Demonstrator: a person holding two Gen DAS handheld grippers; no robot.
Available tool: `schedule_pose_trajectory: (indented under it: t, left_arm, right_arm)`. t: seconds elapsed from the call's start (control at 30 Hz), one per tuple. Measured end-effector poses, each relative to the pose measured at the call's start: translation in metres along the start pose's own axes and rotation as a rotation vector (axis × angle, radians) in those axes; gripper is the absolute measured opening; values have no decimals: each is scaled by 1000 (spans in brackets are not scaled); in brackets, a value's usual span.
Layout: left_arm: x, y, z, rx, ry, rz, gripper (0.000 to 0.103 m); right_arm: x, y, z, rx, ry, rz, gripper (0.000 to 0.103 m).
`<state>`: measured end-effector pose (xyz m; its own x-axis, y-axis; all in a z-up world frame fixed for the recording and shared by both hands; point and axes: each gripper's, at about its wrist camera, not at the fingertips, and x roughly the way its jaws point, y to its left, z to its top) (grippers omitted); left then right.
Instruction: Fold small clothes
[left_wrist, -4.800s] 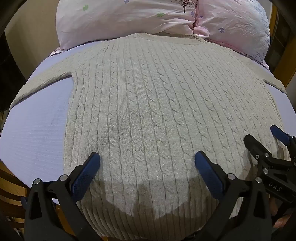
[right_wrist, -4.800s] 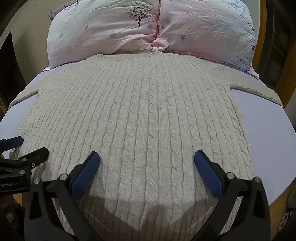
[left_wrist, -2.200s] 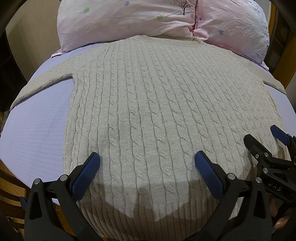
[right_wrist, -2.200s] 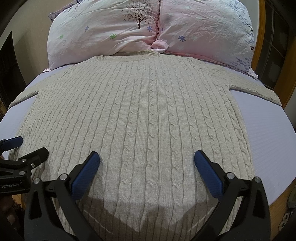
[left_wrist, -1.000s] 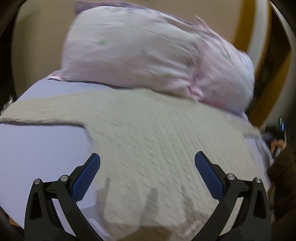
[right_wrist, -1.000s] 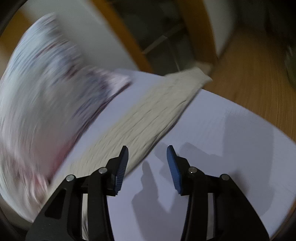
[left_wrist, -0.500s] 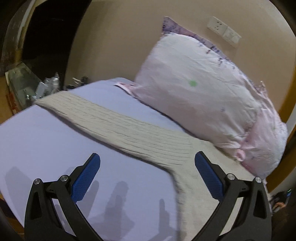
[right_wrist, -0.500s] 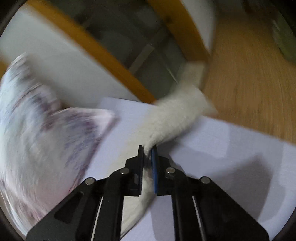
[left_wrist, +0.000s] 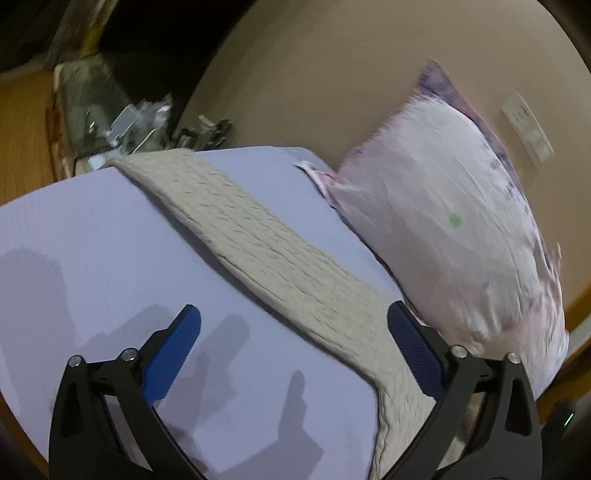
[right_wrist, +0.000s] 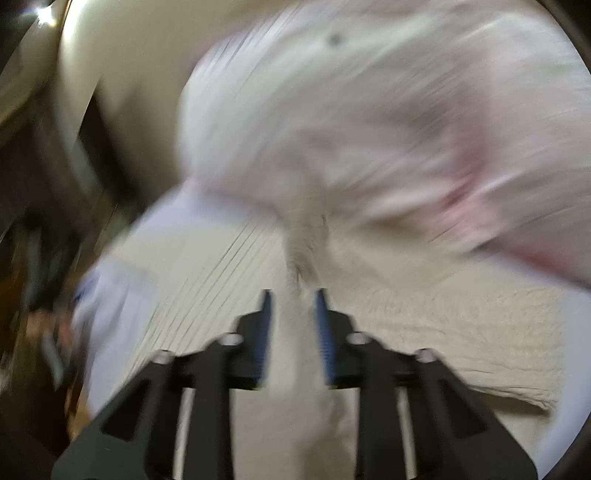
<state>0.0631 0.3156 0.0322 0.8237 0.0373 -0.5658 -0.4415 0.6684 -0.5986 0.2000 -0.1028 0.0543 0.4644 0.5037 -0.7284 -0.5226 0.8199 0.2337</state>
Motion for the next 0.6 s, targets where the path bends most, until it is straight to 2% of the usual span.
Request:
schedule_pose_trajectory:
  t: [0.03, 0.07, 0.1, 0.13, 0.2, 0.33, 0.37, 0.5, 0.53, 0.57, 0.6]
  left_arm:
    - [3, 5, 4, -29, 6, -8, 94]
    - [7, 10, 8, -50, 13, -13, 90]
    - [10, 12, 10, -64, 17, -11, 88]
    - [15, 19, 16, -90, 20, -1, 85]
    - [23, 27, 25, -125, 24, 10, 82]
    - [36, 56, 46, -258, 15, 16, 72]
    - [37, 60, 51, -276, 10, 16, 72]
    - [47, 73, 72, -315, -4, 49, 64]
    - [50, 72, 76, -312, -1, 72, 52]
    - [54, 72, 80, -299, 10, 112, 33]
    - [59, 69, 85, -276, 31, 159, 21]
  right_arm:
    - [11, 12, -7, -15, 35, 25, 39]
    - [12, 16, -11, -20, 33, 34, 45]
    - [9, 16, -13, -18, 19, 30, 59]
    - [6, 14, -14, -6, -3, 15, 69]
    - [-13, -4, -18, 53, -52, -10, 73]
    - [-49, -51, -28, 176, -109, -58, 78]
    - [-64, -59, -31, 196, -117, -69, 79]
    - [-78, -88, -42, 277, -143, -96, 79]
    - [-82, -96, -45, 303, -156, -97, 79]
    - [-84, -101, -48, 318, -165, -92, 79]
    - [-89, -106, -51, 333, -174, -87, 80]
